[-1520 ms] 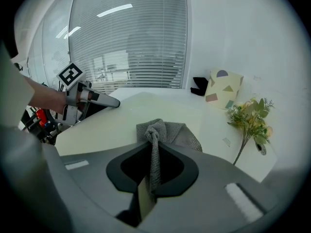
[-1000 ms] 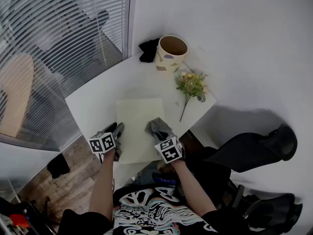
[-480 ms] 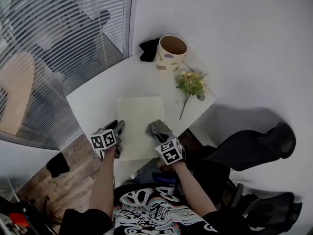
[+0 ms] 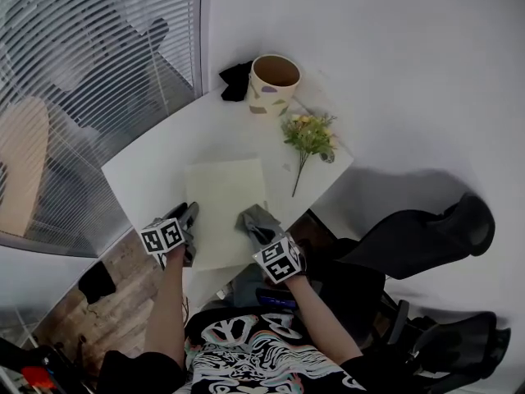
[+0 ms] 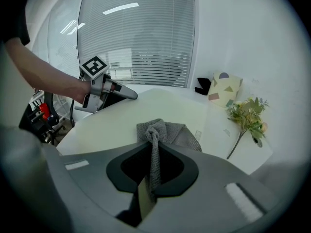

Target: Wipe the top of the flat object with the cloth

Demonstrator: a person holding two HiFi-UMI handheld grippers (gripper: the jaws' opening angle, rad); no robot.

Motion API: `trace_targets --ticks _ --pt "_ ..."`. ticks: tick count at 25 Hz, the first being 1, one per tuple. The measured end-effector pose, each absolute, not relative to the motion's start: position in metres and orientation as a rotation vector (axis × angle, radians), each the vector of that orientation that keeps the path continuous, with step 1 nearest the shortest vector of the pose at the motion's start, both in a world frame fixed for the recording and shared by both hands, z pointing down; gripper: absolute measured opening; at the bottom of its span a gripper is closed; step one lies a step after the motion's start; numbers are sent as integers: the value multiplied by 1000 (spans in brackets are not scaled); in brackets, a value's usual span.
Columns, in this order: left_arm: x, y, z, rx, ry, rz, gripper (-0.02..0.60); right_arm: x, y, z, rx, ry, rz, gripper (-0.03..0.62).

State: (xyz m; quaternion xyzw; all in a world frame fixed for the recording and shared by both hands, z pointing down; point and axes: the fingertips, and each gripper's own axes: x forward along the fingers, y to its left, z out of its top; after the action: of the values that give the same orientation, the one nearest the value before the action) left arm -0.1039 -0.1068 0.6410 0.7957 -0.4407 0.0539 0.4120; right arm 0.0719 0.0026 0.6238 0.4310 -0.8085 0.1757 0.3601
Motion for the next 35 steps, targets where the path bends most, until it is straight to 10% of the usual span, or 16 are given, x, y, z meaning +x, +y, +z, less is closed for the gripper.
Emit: trace_targets --ticks 35 --pt "-108 -108 634 2012 -1165 162 207 76 51 612 937 -2181 547 15"
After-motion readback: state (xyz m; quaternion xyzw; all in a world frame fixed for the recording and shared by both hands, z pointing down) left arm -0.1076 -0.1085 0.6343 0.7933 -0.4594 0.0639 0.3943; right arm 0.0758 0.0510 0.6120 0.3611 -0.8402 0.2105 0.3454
